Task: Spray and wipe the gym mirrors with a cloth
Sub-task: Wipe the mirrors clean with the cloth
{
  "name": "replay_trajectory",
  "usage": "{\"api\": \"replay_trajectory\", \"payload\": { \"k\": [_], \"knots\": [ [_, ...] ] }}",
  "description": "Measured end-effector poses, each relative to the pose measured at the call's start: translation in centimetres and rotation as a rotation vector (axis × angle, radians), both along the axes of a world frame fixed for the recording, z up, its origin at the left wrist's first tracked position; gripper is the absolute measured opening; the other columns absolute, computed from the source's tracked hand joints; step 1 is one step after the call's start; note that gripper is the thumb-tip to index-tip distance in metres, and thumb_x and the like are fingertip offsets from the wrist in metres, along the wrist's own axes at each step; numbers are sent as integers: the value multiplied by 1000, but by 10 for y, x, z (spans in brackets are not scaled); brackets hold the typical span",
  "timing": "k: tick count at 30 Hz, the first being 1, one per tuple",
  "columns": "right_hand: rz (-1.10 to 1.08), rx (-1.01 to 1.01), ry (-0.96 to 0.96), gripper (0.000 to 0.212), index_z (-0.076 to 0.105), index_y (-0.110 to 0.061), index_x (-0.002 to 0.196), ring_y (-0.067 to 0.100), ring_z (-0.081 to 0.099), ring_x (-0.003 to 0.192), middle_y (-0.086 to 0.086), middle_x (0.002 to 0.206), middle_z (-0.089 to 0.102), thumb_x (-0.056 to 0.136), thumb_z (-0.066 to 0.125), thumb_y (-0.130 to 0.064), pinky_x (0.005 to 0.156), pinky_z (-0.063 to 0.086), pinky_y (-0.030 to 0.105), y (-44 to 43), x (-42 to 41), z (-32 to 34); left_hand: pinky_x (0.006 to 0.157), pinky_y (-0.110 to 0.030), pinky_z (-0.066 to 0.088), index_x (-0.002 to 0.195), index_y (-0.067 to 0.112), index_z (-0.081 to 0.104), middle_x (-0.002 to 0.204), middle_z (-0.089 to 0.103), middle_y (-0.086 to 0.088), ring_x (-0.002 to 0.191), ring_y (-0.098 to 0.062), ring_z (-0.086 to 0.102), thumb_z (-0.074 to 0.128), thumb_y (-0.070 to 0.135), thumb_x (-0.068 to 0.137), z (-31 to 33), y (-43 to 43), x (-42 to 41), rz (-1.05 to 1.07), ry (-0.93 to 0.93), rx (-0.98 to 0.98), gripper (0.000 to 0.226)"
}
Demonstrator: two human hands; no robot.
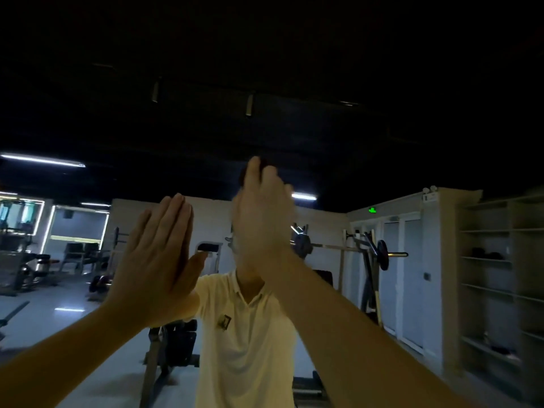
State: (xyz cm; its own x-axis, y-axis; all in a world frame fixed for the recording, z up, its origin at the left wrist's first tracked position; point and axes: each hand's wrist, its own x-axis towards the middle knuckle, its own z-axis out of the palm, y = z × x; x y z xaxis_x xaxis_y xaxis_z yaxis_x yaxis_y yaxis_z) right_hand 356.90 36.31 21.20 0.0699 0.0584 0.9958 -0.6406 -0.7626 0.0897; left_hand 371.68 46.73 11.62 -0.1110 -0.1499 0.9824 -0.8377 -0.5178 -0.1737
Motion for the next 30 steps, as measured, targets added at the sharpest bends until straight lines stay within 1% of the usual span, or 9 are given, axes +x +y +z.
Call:
{"api": "replay_trajectory", "payload": {
  "k": [4, 6, 11, 13, 15, 19, 23, 26, 30],
  "knots": [
    [-25, -273, 253, 58, 48, -6, 148, 26, 63, 93, 12, 116, 62, 97, 60, -31, 84, 48, 39, -6, -2, -5, 128, -59, 17, 163, -1, 21, 172, 17, -20, 161, -33, 15, 28, 55, 105, -3, -4, 0, -16, 1, 10, 81],
    [-92, -217, 297, 58, 39, -12, 153, 28, 63, 101, 11, 122, 59, 102, 53, -34, 88, 48, 42, -32, -37, 1, 130, -55, 11, 164, 0, 19, 173, 15, -20, 161, -33, 13, 29, 55, 105, -3, -4, 2, -17, -2, 10, 81],
    [-90, 137, -183, 56, 34, -14, 155, 32, 60, 93, 18, 124, 54, 106, 35, -38, 78, 45, 37, -106, -135, 2, 131, -52, 6, 164, 1, 18, 173, 12, -19, 162, -31, 8, 29, 56, 105, -3, -4, 7, 16, -5, 41, 81],
    [-71, 267, -344, 53, 35, -9, 156, 34, 60, 98, 21, 131, 52, 109, 36, -33, 77, 37, 33, -104, -129, 10, 130, -57, 11, 164, 0, 18, 173, 10, -20, 162, -33, 7, 31, 55, 105, -3, -6, 8, 23, -12, 53, 81],
    [-47, 350, -454, 52, 35, -10, 157, 31, 60, 102, 19, 134, 51, 109, 39, -31, 77, 38, 30, -80, -98, 15, 128, -60, 14, 163, -1, 18, 172, 11, -22, 162, -34, 9, 29, 56, 106, -3, -8, 8, 10, -17, 44, 81],
    [-30, 122, -197, 53, 41, -16, 150, 18, 59, 92, 8, 122, 56, 103, 42, -42, 76, 47, 30, 5, 4, -12, 128, -61, 15, 162, -3, 22, 171, 16, -24, 161, -36, 13, 26, 55, 107, -4, -9, 9, -54, -35, 24, 80],
    [85, -97, 151, 55, 49, -8, 146, 22, 61, 94, 11, 117, 62, 102, 40, -40, 83, 51, 37, 36, 39, -33, 126, -64, 17, 163, -3, 19, 171, 15, -25, 161, -37, 12, 36, 51, 105, -6, -6, 14, -61, -81, 57, 81],
    [-49, -142, 219, 56, 46, -11, 149, 25, 62, 101, 12, 124, 62, 101, 41, -39, 88, 54, 42, 3, 2, -31, 127, -63, 16, 161, -5, 23, 170, 16, -25, 161, -37, 13, 41, 51, 104, -5, -5, 14, -102, -58, 43, 82],
    [-145, 85, 60, 58, 32, -16, 157, 24, 62, 95, 13, 120, 58, 103, 37, -37, 84, 56, 41, -52, -68, -38, 126, -64, 19, 159, -5, 27, 168, 23, -27, 159, -39, 19, 42, 50, 105, -5, -6, 11, -137, -59, 23, 79]
  ]
}}
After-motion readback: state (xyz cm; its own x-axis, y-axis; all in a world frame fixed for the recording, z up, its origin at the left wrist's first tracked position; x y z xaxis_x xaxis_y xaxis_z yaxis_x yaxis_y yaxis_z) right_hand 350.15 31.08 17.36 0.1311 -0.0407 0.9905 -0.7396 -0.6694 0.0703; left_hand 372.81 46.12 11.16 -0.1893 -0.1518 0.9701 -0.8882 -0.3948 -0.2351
